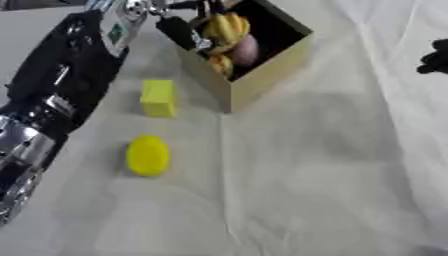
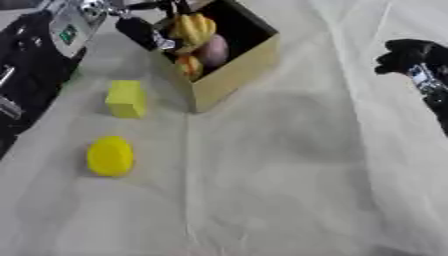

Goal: Pick up objects on the table and place them in the box.

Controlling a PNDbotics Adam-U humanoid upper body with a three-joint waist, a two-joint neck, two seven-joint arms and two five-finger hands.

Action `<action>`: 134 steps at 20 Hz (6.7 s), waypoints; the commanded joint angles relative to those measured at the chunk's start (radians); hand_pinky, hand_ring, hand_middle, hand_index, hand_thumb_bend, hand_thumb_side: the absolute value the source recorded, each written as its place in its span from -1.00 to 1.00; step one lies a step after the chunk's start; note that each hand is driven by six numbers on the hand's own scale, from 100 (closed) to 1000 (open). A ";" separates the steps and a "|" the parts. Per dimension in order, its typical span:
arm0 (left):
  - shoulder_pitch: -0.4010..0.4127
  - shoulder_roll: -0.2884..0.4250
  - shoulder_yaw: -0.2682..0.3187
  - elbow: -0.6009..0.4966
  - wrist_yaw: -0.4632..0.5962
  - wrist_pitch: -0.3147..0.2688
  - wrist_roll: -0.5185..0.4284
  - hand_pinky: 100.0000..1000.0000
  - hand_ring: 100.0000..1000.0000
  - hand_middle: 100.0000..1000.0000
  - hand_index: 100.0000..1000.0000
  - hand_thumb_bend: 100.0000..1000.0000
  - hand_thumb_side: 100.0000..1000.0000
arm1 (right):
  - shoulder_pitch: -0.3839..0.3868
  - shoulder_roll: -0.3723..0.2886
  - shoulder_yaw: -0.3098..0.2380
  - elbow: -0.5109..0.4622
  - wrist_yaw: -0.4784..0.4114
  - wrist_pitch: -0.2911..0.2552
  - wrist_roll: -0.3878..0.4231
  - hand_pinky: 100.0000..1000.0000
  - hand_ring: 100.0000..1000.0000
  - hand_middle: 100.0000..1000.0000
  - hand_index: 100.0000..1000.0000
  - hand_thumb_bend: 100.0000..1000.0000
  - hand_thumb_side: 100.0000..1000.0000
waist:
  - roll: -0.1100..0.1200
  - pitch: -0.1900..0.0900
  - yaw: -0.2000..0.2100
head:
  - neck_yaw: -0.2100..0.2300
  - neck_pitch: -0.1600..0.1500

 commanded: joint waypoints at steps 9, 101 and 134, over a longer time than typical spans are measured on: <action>-0.029 0.091 0.033 -0.068 0.082 -0.020 0.009 0.60 0.44 0.41 0.67 -0.47 -0.15 | 0.011 -0.016 -0.011 -0.011 -0.008 -0.001 -0.003 0.79 0.38 0.28 0.59 -1.00 0.47 | -0.017 -0.040 0.044 | -0.012 0.018; -0.117 0.055 -0.006 -0.004 0.117 0.006 -0.121 0.34 0.06 -0.05 0.32 -0.85 -0.59 | -0.030 -0.015 -0.003 -0.014 -0.024 0.005 -0.004 0.78 0.36 0.27 0.57 -1.00 0.45 | -0.017 -0.034 0.012 | 0.002 -0.007; 0.035 0.298 -0.130 -0.238 0.324 -0.018 -0.110 0.57 0.43 0.40 0.66 -0.21 0.01 | 0.006 -0.014 -0.023 -0.011 -0.023 0.013 -0.021 0.78 0.36 0.26 0.56 -1.00 0.45 | -0.019 -0.055 0.072 | -0.050 0.029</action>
